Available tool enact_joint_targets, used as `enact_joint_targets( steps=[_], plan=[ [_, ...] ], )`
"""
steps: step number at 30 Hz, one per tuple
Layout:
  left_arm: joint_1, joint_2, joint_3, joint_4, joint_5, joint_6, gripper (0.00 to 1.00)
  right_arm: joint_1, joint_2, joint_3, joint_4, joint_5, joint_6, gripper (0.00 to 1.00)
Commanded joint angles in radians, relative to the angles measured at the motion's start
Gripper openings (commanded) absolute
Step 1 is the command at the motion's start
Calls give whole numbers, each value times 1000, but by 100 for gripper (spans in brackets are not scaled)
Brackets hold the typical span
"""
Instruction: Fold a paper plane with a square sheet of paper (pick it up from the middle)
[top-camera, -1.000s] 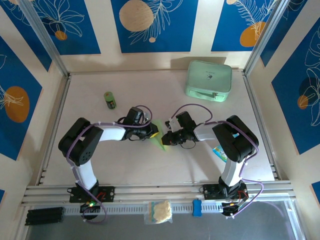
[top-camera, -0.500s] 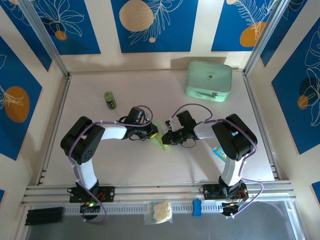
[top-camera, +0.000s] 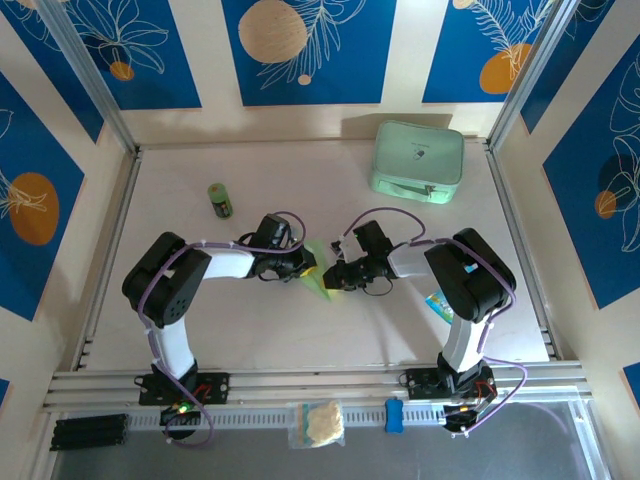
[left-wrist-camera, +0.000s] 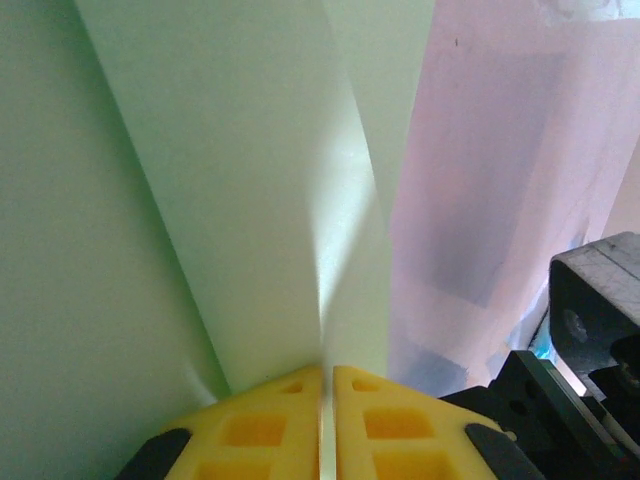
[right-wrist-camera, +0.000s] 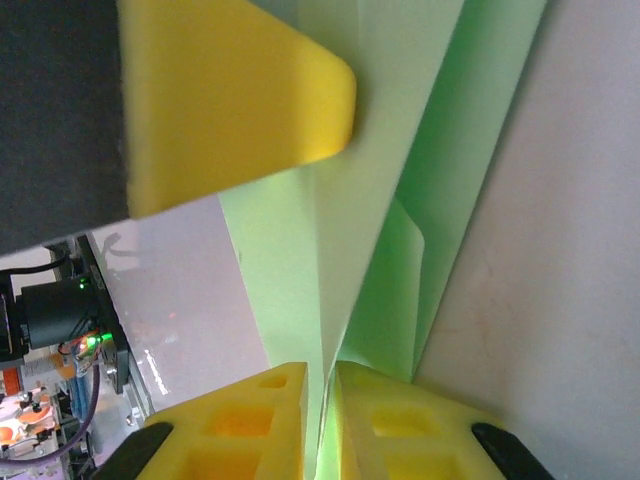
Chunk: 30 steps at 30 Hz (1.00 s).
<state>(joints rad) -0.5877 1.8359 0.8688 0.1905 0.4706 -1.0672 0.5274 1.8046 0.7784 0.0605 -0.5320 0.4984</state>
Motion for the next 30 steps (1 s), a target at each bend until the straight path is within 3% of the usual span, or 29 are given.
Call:
enact_joint_targets(
  steps=[1, 30],
  plan=[
    [-8, 13, 21, -28, -6, 19, 13, -5, -32, 9, -104, -34, 10, 17],
    [-8, 1, 19, -23, 5, 22, 15, -6, -4, 24, -172, 2, 20, 13]
  ],
)
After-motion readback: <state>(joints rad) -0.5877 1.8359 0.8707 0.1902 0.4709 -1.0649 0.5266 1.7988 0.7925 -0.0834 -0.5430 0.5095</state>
